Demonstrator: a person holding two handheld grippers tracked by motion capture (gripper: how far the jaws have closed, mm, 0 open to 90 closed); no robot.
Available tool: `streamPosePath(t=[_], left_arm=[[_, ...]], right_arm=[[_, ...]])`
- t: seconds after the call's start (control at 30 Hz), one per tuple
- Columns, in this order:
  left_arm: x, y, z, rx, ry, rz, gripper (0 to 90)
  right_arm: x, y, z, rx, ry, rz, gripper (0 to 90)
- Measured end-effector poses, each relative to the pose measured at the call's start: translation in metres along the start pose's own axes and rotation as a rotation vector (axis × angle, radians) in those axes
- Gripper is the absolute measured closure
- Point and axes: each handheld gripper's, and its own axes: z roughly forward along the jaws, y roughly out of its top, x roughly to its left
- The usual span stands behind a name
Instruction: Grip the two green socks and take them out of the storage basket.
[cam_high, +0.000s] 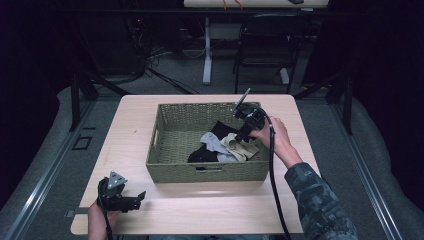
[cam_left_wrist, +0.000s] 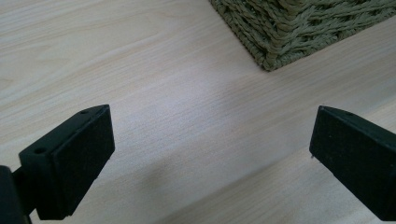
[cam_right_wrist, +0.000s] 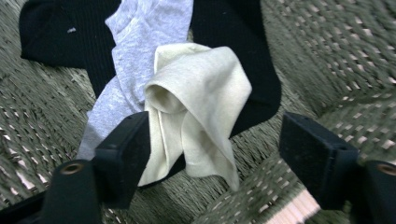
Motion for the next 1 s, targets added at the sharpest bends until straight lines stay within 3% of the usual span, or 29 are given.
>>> streamPosePath(t=[0.27,0.53,0.57,0.6,0.63,0.67,0.7,0.8,1.0], left_arm=[[0.000,0.000,-0.001,-0.001,0.000,0.003,0.0],[0.000,0.000,-0.001,-0.001,0.000,0.003,0.0],[0.001,0.000,-0.001,-0.002,0.000,0.002,0.0],[0.001,0.000,-0.001,-0.002,0.000,0.002,0.0],[0.001,0.000,-0.001,-0.001,0.000,0.003,0.0],[0.001,0.000,-0.001,-0.001,0.000,0.003,0.0],[0.001,0.000,-0.001,-0.001,-0.001,0.003,0.0],[0.001,0.000,-0.001,-0.001,0.000,0.005,0.0],[0.001,0.000,-0.001,0.000,0.000,0.002,0.0]], right_arm=[[0.007,0.011,0.025,0.109,-0.010,-0.027,44.4],[0.006,0.013,0.037,0.167,-0.030,-0.006,56.7],[0.005,0.013,0.043,0.180,-0.031,0.008,63.8],[0.005,0.013,0.043,0.180,-0.031,0.008,63.8],[0.005,0.012,0.044,0.179,-0.042,0.009,73.1],[0.005,0.012,0.044,0.179,-0.042,0.009,73.1],[0.006,0.012,0.045,0.167,-0.045,0.009,81.3],[0.006,0.012,0.041,0.146,-0.060,0.003,88.1],[0.004,0.011,0.021,0.082,-0.059,0.011,88.6]])
